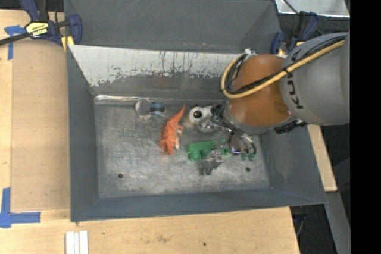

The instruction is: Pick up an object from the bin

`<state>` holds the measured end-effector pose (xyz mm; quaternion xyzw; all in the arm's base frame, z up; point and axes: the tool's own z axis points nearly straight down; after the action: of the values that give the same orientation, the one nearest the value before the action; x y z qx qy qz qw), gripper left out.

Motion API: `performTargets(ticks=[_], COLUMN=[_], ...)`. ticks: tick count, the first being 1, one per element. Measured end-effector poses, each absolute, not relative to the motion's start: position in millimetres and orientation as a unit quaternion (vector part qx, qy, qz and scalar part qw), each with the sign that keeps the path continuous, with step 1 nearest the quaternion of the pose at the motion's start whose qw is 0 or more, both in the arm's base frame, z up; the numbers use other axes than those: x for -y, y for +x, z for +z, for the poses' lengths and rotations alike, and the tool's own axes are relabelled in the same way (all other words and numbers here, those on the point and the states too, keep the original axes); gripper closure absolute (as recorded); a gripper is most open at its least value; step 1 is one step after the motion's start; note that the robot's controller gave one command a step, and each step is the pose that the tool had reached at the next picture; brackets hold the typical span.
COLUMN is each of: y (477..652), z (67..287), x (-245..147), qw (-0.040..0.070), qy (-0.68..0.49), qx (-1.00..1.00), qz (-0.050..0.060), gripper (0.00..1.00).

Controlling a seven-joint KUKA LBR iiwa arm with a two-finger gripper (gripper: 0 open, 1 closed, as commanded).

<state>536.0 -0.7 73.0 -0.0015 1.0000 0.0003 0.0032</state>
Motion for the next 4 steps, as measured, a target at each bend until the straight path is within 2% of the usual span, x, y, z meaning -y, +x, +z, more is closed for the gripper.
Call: performTargets(ticks=[1,3,4], y=[536.3,534.3,531.7], z=[77.6,81.0,99.5], x=[-2.5,-2.5,-2.6], qw=[0.007,0.004,-0.003], qy=[0.043,0.043,0.042], qx=[-0.999,-0.999,-0.999], qz=[0.000,0.000,0.000], gripper=[1.00,1.00,1.00])
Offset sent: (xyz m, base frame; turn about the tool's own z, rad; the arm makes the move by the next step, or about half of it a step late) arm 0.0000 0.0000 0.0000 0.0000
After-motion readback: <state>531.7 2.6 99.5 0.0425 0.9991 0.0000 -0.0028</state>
